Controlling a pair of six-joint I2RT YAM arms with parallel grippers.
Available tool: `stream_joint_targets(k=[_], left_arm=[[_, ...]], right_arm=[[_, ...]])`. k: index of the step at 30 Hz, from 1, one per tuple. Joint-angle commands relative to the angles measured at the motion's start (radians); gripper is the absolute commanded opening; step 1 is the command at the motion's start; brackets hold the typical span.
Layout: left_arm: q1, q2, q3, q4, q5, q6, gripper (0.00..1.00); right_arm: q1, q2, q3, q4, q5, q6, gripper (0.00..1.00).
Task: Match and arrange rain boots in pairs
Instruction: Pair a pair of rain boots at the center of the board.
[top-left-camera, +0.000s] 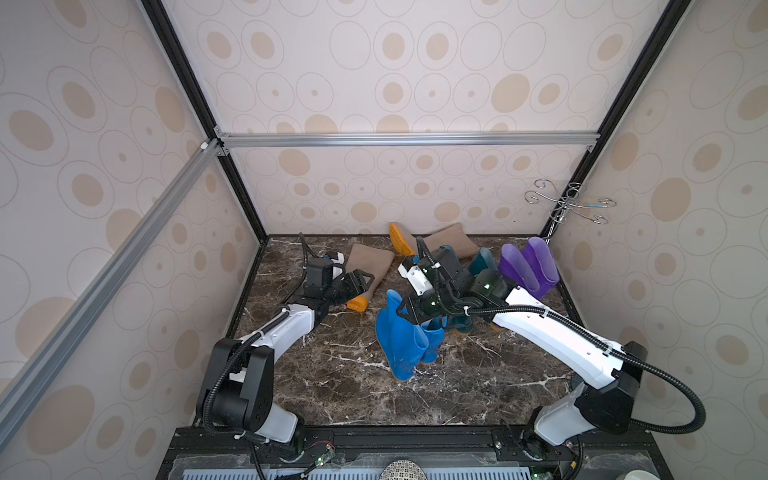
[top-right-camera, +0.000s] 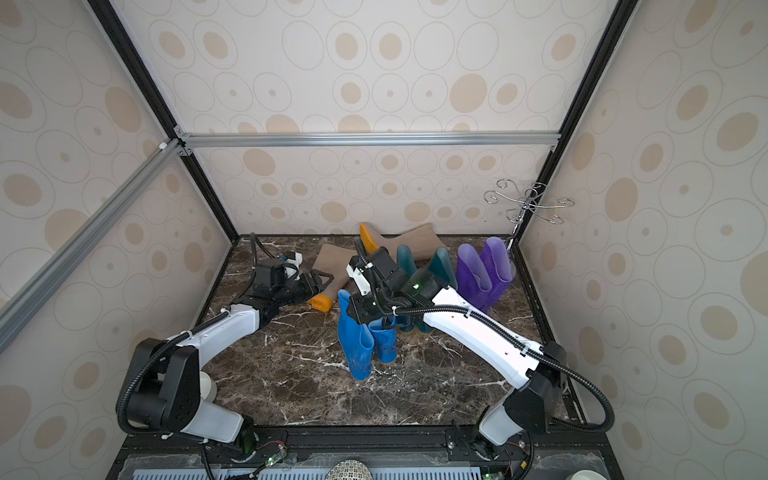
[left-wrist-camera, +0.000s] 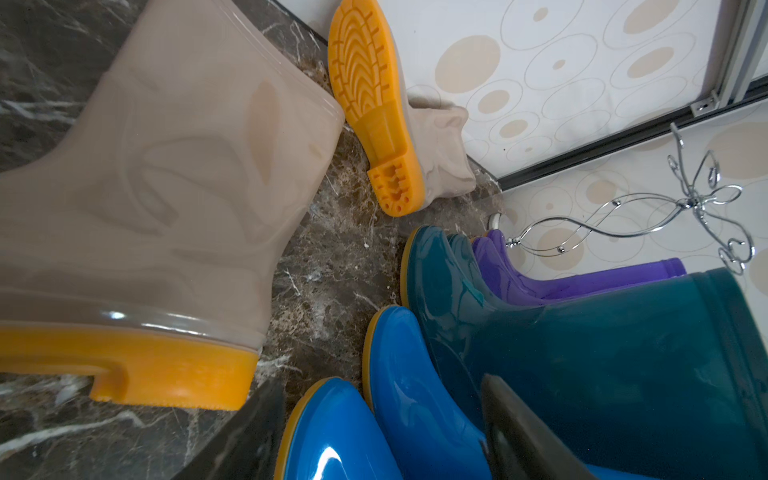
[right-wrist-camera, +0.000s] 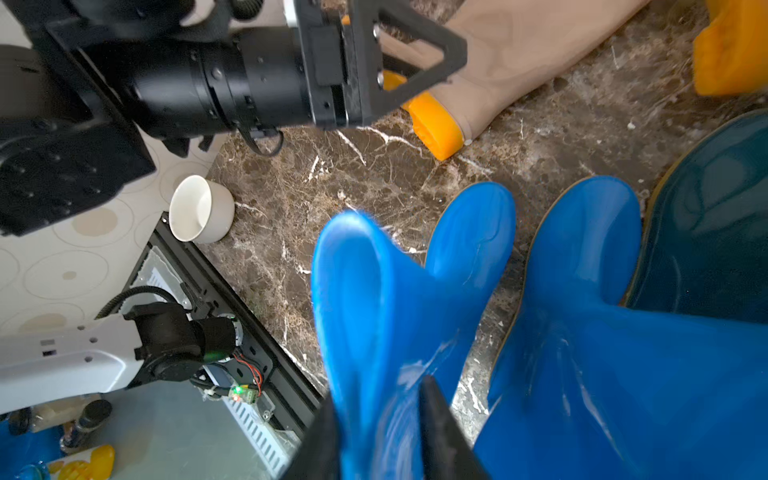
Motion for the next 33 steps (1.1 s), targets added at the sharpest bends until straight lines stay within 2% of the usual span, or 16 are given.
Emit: stream_joint_targets(k=[1, 5, 10, 15, 22, 26, 28, 29, 33], left_arm=[[-0.008, -0.003, 0.010, -0.058, -0.027, 0.069, 0.74], [-0.008, -0.028, 0.014, -0.126, -0.042, 0.104, 0.74], [-0.010, -0.067, -0.011, -0.205, -0.053, 0.111, 0.74], [-0.013, -0.097, -0.073, -0.230, -0.050, 0.102, 0.75], [-0.048, -0.096, -0.139, -0.213, -0.044, 0.074, 0.74], [-0.056, -0.099, -0.185, -0.203, -0.054, 0.063, 0.73], [-0.059, -0.100, -0.205, -0.190, -0.048, 0.054, 0.71], [-0.062, -0.098, -0.214, -0.181, -0.046, 0.047, 0.70], [-0.084, -0.078, -0.232, -0.144, -0.040, 0.030, 0.68]], right_arm=[[0.001, -0.021, 0.080, 0.001, 0.043, -0.027, 0.51], [0.002, -0.044, 0.156, -0.058, 0.091, -0.062, 0.58], [0.002, -0.049, 0.194, -0.218, 0.210, -0.085, 0.60], [0.002, -0.031, 0.196, -0.326, 0.265, -0.081, 0.61], [0.006, 0.011, 0.193, -0.339, 0.195, -0.093, 0.64], [0.012, 0.026, 0.204, -0.354, 0.194, -0.093, 0.65], [0.012, 0.035, 0.210, -0.364, 0.189, -0.087, 0.71], [0.013, 0.041, 0.209, -0.362, 0.179, -0.087, 0.78], [0.020, 0.067, 0.221, -0.353, 0.172, -0.091, 0.80]])
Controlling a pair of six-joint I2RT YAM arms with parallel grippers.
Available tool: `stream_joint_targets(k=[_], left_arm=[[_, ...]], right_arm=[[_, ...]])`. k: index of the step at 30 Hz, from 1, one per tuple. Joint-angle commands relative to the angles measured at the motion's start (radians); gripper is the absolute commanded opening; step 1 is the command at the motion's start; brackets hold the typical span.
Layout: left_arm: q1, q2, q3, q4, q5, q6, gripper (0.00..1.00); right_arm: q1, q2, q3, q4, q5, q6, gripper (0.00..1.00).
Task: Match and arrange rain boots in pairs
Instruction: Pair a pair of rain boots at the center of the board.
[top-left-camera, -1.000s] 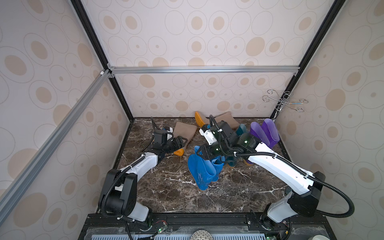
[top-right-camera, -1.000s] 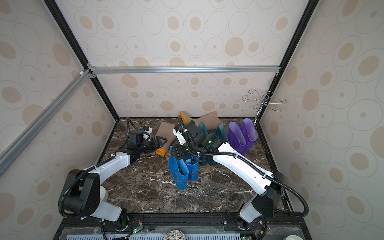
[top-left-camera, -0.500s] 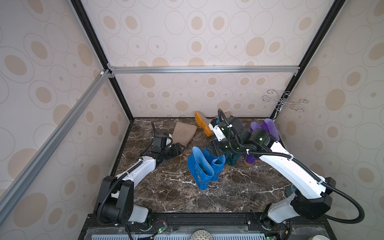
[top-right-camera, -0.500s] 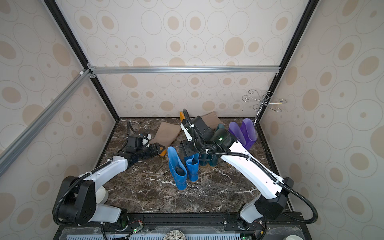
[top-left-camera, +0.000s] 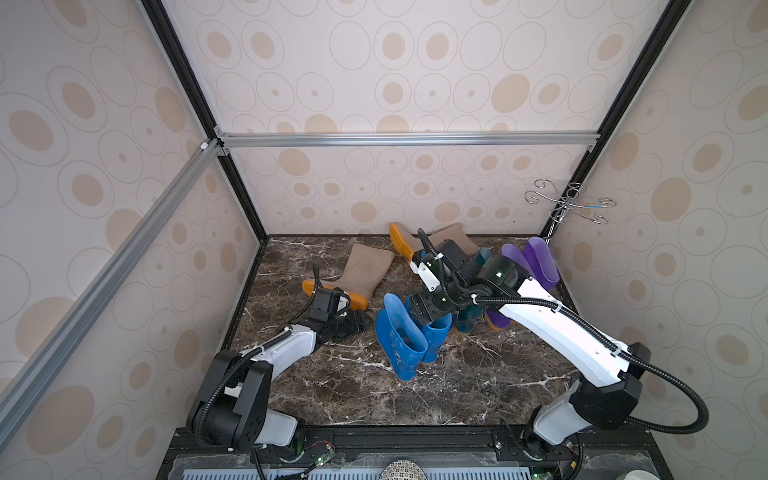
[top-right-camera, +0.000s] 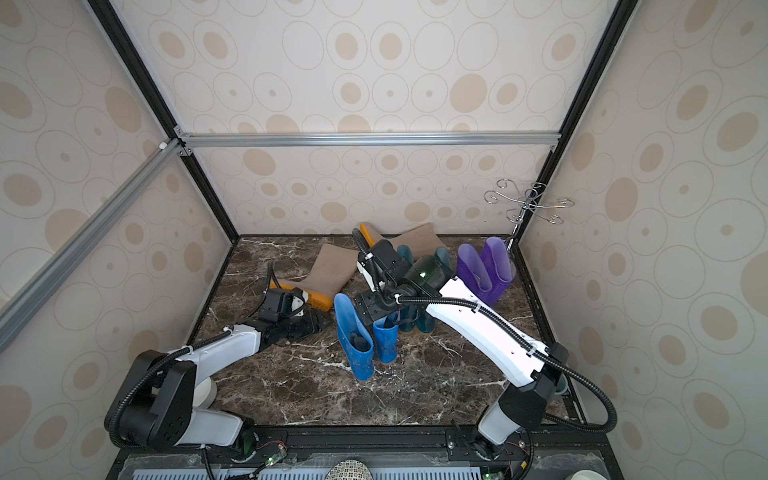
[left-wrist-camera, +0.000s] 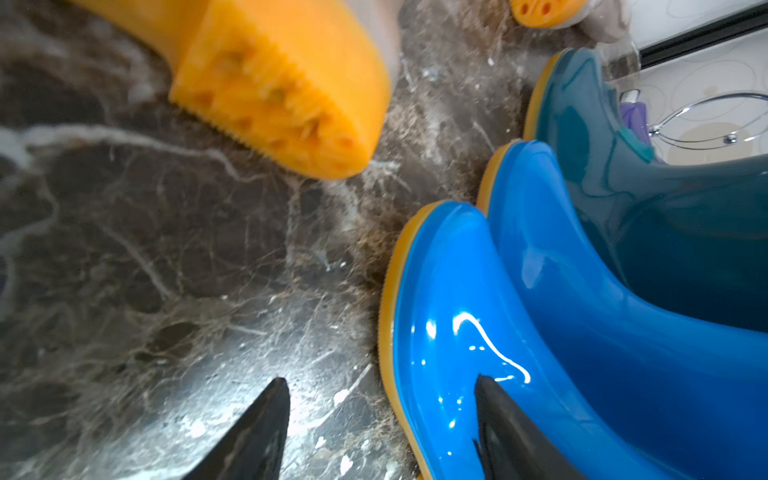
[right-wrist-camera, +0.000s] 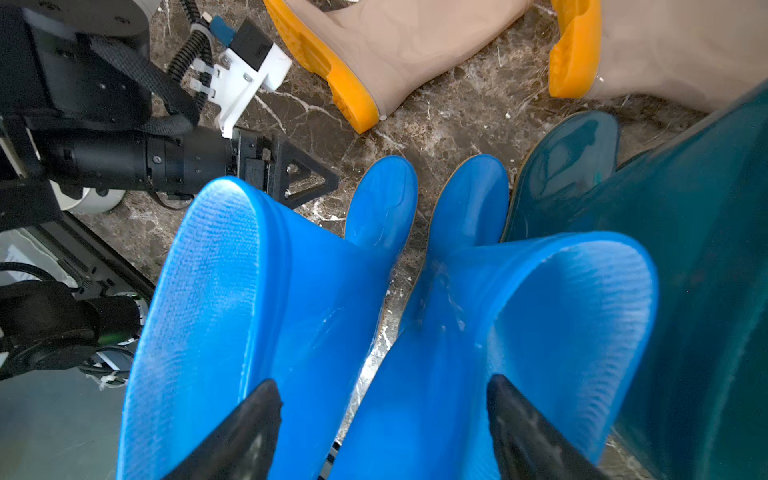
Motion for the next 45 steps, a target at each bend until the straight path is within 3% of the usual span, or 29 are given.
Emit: stream_joint_targets(k=[1, 2, 3, 11, 16, 20, 26, 31, 34, 36, 39, 41, 45], left_arm=[[-0.025, 0.014, -0.002, 0.047, 0.002, -0.029, 0.67], [-0.033, 0.021, -0.003, 0.058, 0.002, -0.034, 0.66], [-0.039, 0.030, -0.004, 0.070, 0.002, -0.039, 0.65], [-0.077, 0.090, 0.012, 0.123, 0.036, -0.060, 0.64], [-0.099, 0.141, 0.030, 0.155, 0.049, -0.068, 0.64], [-0.115, 0.179, 0.048, 0.180, 0.060, -0.078, 0.64], [-0.126, 0.203, 0.073, 0.184, 0.058, -0.075, 0.65], [-0.128, 0.215, 0.091, 0.193, 0.054, -0.077, 0.64], [-0.128, 0.224, 0.119, 0.192, 0.048, -0.070, 0.65], [-0.128, 0.230, 0.143, 0.177, 0.035, -0.054, 0.66], [-0.127, 0.236, 0.175, 0.168, 0.021, -0.031, 0.68], [-0.128, 0.233, 0.207, 0.146, 0.013, -0.008, 0.69], [-0.126, 0.160, 0.289, 0.070, -0.130, 0.096, 0.73]], right_arm=[[0.016, 0.024, 0.039, -0.027, -0.019, -0.009, 0.80], [0.020, 0.030, 0.043, -0.023, -0.029, -0.016, 0.80], [0.027, 0.035, 0.046, -0.018, -0.042, -0.030, 0.87], [0.039, -0.001, 0.043, 0.006, 0.039, -0.014, 0.90], [0.020, -0.058, -0.043, 0.123, -0.094, -0.017, 0.92], [0.019, -0.032, -0.055, 0.101, -0.131, -0.025, 0.92], [0.019, 0.006, -0.028, 0.021, -0.014, -0.021, 0.88], [0.029, 0.066, 0.037, -0.013, 0.046, -0.023, 0.74], [0.042, 0.140, 0.115, -0.060, 0.093, -0.001, 0.61], [0.042, 0.200, 0.184, -0.118, 0.131, 0.025, 0.46], [0.043, 0.251, 0.256, -0.146, 0.163, 0.061, 0.16], [0.040, 0.256, 0.276, -0.142, 0.209, 0.095, 0.03], [0.018, 0.241, 0.298, -0.132, 0.326, 0.130, 0.00]])
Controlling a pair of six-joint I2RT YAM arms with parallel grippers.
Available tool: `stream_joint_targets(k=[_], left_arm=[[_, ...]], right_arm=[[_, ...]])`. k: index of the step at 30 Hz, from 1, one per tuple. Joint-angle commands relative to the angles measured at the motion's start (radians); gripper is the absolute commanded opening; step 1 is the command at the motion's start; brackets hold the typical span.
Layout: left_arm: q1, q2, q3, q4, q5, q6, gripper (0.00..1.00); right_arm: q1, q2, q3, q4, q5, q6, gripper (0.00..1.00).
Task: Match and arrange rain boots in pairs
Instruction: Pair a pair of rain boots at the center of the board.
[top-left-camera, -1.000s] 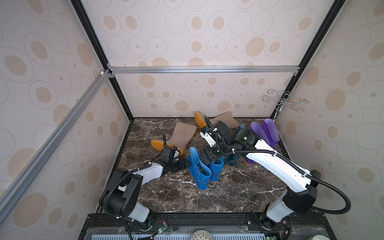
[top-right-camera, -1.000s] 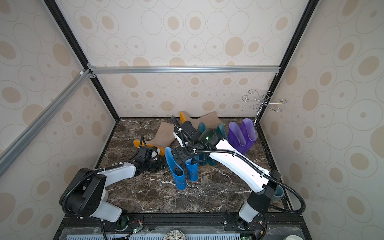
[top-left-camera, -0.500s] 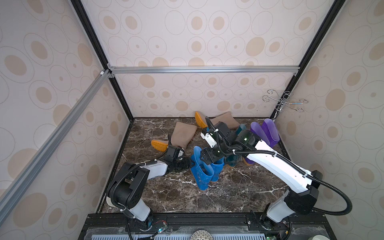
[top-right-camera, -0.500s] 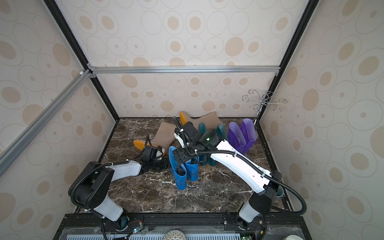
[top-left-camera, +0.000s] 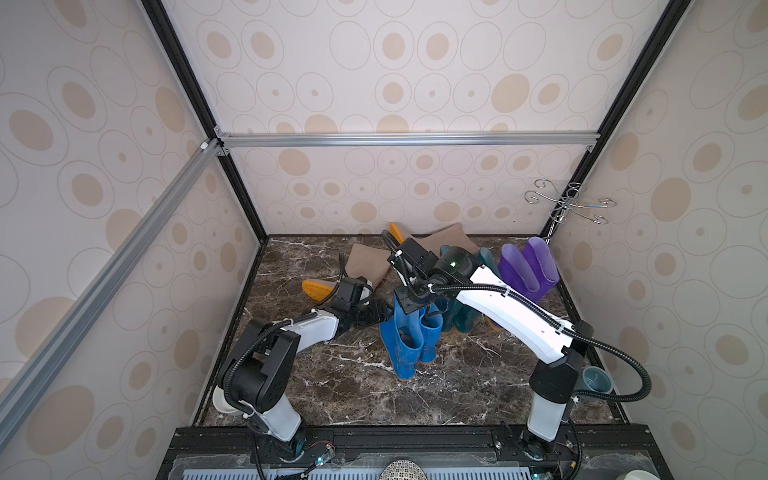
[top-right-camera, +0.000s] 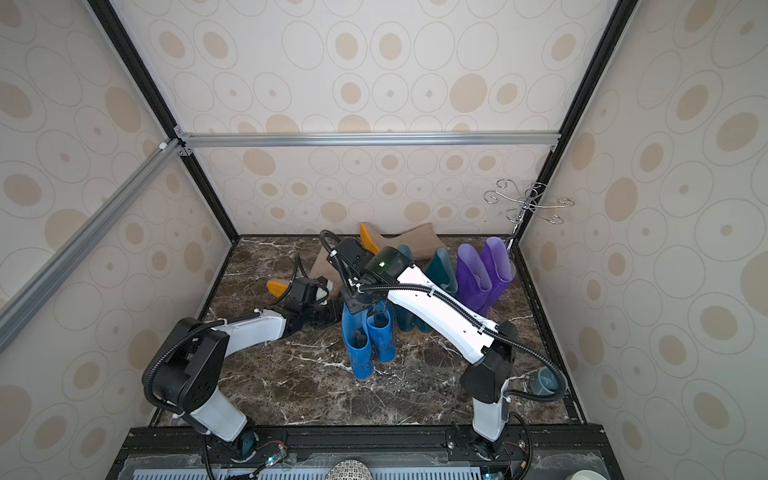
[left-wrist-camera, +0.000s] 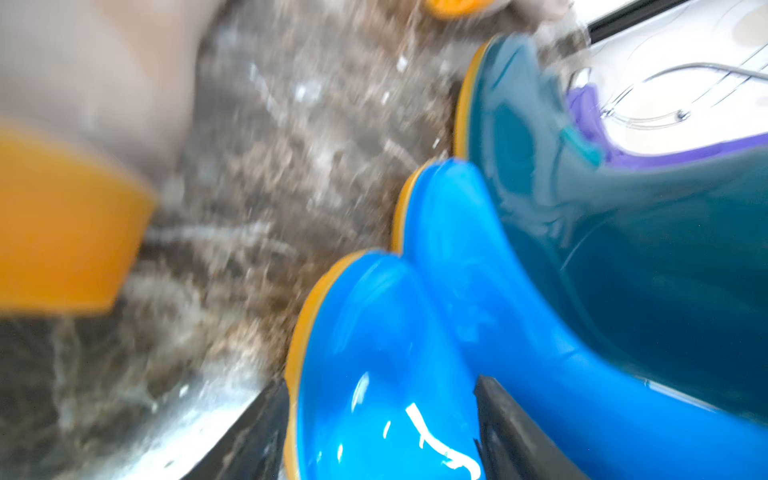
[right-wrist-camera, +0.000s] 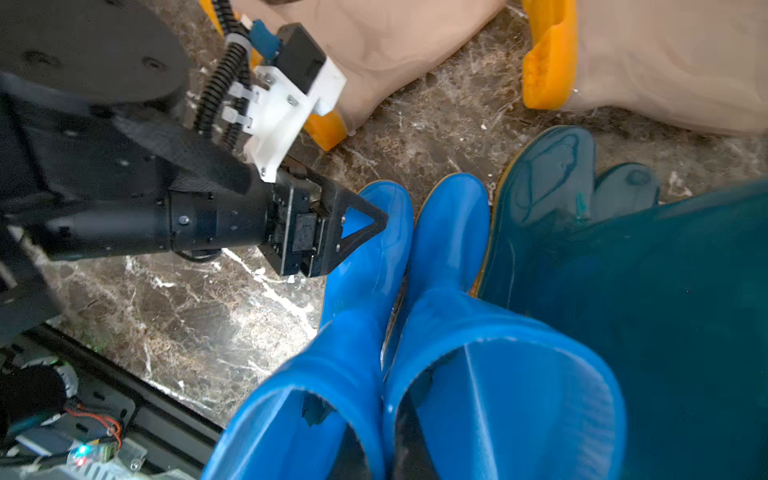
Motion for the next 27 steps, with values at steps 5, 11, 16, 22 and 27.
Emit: stream_joint_targets(k=[5, 11, 16, 22, 27], left_arm=[[-0.004, -0.089, 0.244, -0.214, -0.283, 0.259, 0.80], [-0.003, 0.026, 0.415, -0.312, -0.371, 0.376, 0.85], [-0.002, 0.178, 0.547, -0.325, -0.413, 0.467, 0.87], [-0.002, 0.421, 0.760, -0.388, -0.429, 0.537, 0.89], [-0.012, 0.588, 0.944, -0.478, -0.498, 0.567, 0.90]], right_arm=[[-0.051, -0.040, 0.042, 0.015, 0.162, 0.043, 0.00], [-0.063, 0.036, 0.072, -0.002, 0.100, 0.033, 0.00], [-0.063, 0.055, 0.086, 0.035, 0.064, 0.045, 0.09], [-0.061, 0.023, 0.082, 0.074, -0.013, 0.015, 0.43], [-0.051, -0.024, 0.061, 0.107, -0.053, -0.005, 0.59]])
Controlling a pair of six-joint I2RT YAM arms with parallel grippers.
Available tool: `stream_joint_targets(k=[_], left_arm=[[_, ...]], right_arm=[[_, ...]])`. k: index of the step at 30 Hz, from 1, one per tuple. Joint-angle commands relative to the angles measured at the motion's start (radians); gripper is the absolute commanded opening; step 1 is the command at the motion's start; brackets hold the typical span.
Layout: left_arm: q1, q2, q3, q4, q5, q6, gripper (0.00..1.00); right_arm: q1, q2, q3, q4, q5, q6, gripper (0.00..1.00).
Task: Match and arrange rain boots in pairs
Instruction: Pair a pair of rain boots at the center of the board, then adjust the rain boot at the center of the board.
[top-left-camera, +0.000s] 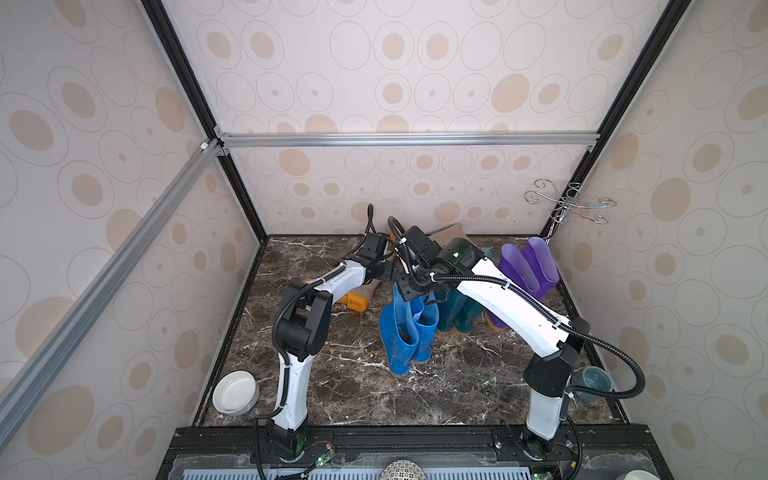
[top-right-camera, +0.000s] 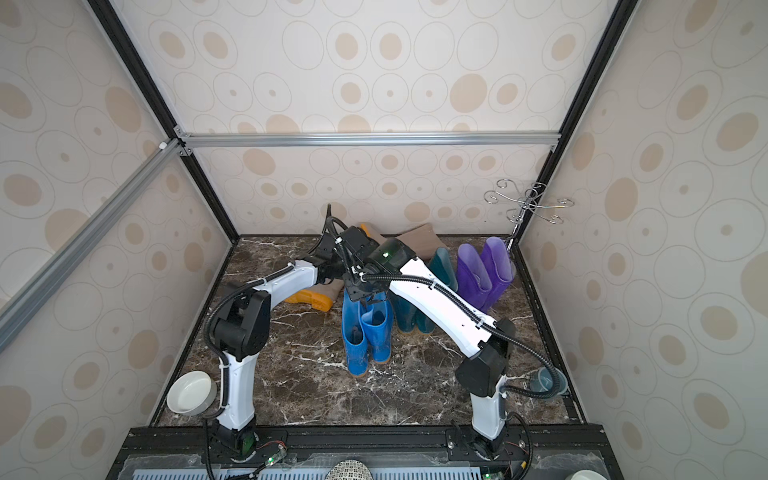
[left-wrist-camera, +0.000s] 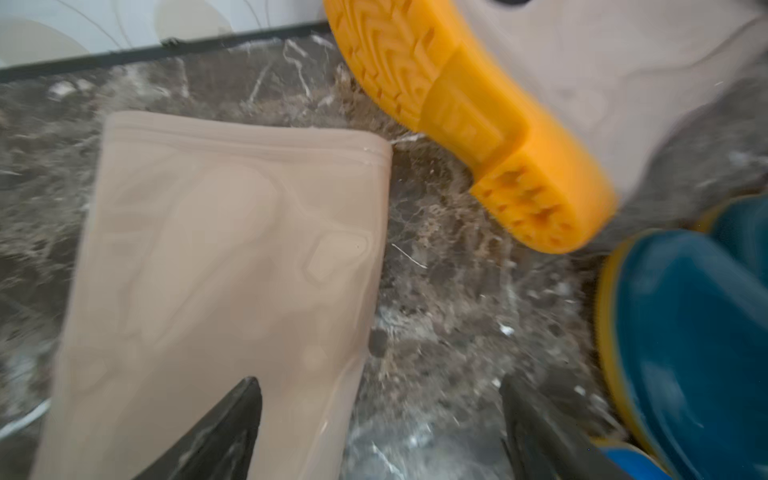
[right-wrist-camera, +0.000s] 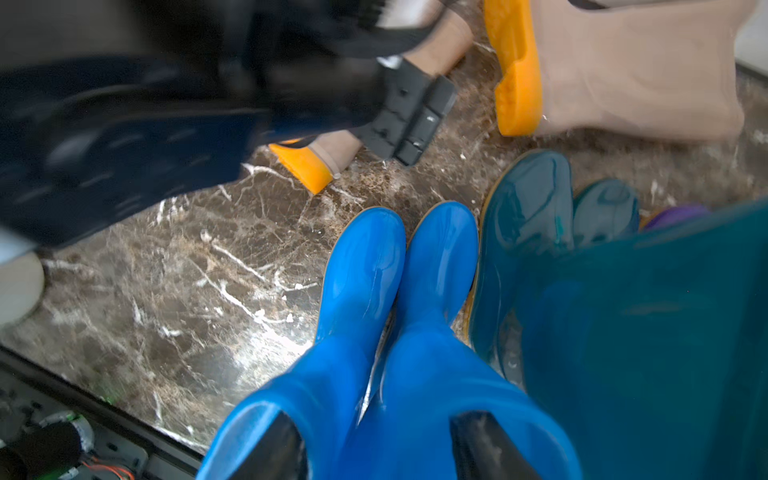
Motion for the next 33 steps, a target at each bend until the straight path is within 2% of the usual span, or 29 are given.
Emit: stream_joint_targets(k=[1, 4, 11, 15, 20, 23, 30, 33], left_arm=[[-0.013, 0.074, 0.144, -0.111, -0.100, 0.068, 0.90], [-0.020, 0.158, 0.255, -0.176, -0.198, 0.079, 0.90], [-0.019, 0.301, 0.435, -0.270, -0.255, 0.074, 0.87], [-0.017, 0.338, 0.482, -0.285, -0.265, 0.080, 0.71], [-0.011, 0.338, 0.489, -0.289, -0.264, 0.090, 0.38], [-0.007, 0.316, 0.485, -0.283, -0.264, 0.103, 0.21], [-0.004, 0.230, 0.435, -0.263, -0.239, 0.127, 0.01], [-0.003, 0.155, 0.367, -0.239, -0.237, 0.143, 0.00]], right_arm=[[0.000, -0.068, -0.010, 0.060, -0.008, -0.012, 0.60], [0.005, -0.101, -0.024, 0.081, -0.015, -0.016, 0.64], [0.006, -0.132, -0.022, 0.081, -0.006, -0.026, 0.69], [0.005, -0.133, -0.001, 0.069, 0.009, -0.034, 0.70], [0.005, -0.126, 0.020, 0.046, 0.033, -0.046, 0.70], [0.006, -0.122, 0.026, 0.034, 0.042, -0.049, 0.70], [0.003, -0.158, -0.036, 0.054, 0.066, -0.054, 0.70], [-0.003, -0.189, -0.080, 0.085, 0.069, -0.048, 0.71]])
